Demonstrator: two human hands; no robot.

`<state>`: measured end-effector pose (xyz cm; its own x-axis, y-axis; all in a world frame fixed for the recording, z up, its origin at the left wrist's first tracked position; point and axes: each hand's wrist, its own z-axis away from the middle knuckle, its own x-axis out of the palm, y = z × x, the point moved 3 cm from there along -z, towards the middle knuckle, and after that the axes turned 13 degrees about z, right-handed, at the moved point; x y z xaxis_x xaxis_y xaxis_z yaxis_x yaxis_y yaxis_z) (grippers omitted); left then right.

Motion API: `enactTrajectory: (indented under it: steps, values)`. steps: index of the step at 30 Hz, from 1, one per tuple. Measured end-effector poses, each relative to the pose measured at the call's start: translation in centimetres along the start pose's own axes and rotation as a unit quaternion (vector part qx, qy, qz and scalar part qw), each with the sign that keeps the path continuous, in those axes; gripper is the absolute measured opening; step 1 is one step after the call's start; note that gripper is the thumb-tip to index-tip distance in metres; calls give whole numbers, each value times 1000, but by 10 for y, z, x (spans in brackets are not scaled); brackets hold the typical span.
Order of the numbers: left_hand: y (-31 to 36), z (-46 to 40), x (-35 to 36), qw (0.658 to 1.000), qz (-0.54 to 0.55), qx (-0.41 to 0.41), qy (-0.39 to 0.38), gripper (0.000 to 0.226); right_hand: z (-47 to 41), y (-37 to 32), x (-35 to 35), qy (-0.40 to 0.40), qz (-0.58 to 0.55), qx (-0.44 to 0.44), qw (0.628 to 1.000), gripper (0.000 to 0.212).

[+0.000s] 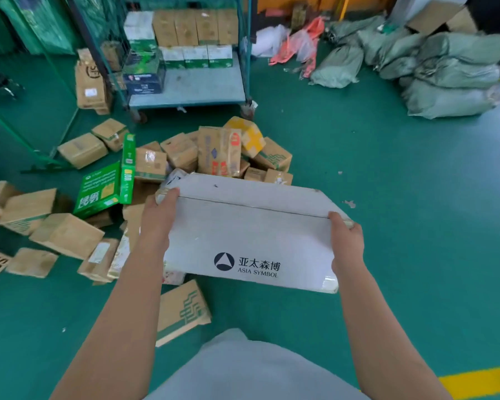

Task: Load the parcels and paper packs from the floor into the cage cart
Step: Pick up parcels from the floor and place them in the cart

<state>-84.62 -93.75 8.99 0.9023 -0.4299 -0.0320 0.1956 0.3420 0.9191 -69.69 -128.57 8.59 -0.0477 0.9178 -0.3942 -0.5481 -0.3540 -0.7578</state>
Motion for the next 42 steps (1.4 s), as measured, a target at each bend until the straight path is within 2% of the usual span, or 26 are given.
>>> enactTrajectory:
  steps: [7, 11, 15, 19, 25, 29, 36, 42]
  values:
    - [9, -24, 114, 1000, -7, -7, 6, 72, -102, -49, -32, -17, 7, -5, 1000, 46]
    - [7, -63, 196, 999, -19, -41, 13, 87, -182, -81, -40, -18, 20, -3, 1000, 43]
    - [8, -100, 293, 999, -19, -48, 10, 73, -265, -121, -47, -16, 35, 17, 999, 45]
    - [37, -137, 400, 998, -10, -57, -9, 72, -362, -192, -58, 1, 54, 23, 998, 49]
    - [88, -186, 501, 998, -14, -68, -10, 87, -463, -278, -56, -4, 46, 8, 999, 56]
    - [106, -226, 557, 997, 5, -75, 22, 104, -540, -332, -36, -36, 57, -2, 998, 55]
    - [123, -259, 654, 990, 34, -55, 122, 106, -678, -429, -11, -128, 104, -42, 985, 64]
    - [149, -273, 729, 980, 45, -49, 190, 82, -765, -521, 1, -172, 132, -78, 973, 64]
